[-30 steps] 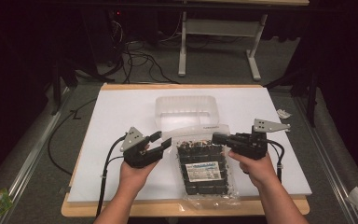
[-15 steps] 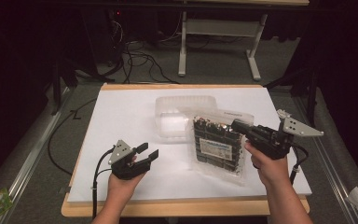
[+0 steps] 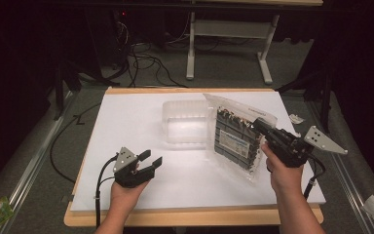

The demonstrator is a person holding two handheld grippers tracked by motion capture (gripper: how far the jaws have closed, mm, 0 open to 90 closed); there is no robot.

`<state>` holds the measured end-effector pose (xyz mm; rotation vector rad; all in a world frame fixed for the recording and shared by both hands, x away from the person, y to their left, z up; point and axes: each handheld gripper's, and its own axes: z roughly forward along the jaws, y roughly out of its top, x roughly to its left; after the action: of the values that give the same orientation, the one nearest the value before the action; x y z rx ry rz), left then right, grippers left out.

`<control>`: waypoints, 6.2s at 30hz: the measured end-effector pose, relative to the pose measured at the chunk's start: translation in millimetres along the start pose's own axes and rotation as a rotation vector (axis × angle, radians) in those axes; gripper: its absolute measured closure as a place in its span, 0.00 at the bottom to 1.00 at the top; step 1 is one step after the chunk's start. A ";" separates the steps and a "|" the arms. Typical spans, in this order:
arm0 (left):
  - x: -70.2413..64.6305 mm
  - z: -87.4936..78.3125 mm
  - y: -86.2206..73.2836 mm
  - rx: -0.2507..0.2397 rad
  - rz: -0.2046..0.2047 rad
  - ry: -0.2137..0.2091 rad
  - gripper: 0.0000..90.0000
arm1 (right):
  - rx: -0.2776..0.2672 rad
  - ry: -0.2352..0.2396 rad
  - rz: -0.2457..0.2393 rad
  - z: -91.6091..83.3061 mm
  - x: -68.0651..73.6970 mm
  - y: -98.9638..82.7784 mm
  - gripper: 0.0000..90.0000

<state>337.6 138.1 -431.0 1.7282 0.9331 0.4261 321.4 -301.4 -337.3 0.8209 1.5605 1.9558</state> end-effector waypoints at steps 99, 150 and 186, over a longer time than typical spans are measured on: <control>24.1 -23.4 -21.6 0.175 0.130 0.056 0.28 | 0.167 -0.039 -0.032 7.1 14.4 24.1 0.88; 24.4 -23.4 -20.2 0.157 0.141 0.011 0.28 | 0.315 -0.058 -0.160 208.0 -15.3 -13.3 0.88; 20.8 -22.8 -20.4 0.159 0.149 0.007 0.29 | 0.394 -0.086 0.057 188.5 -40.7 -44.5 0.77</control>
<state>327.5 170.9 -444.9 1.9498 0.8653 0.4652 486.3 -193.8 -356.5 1.1002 1.9187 1.6452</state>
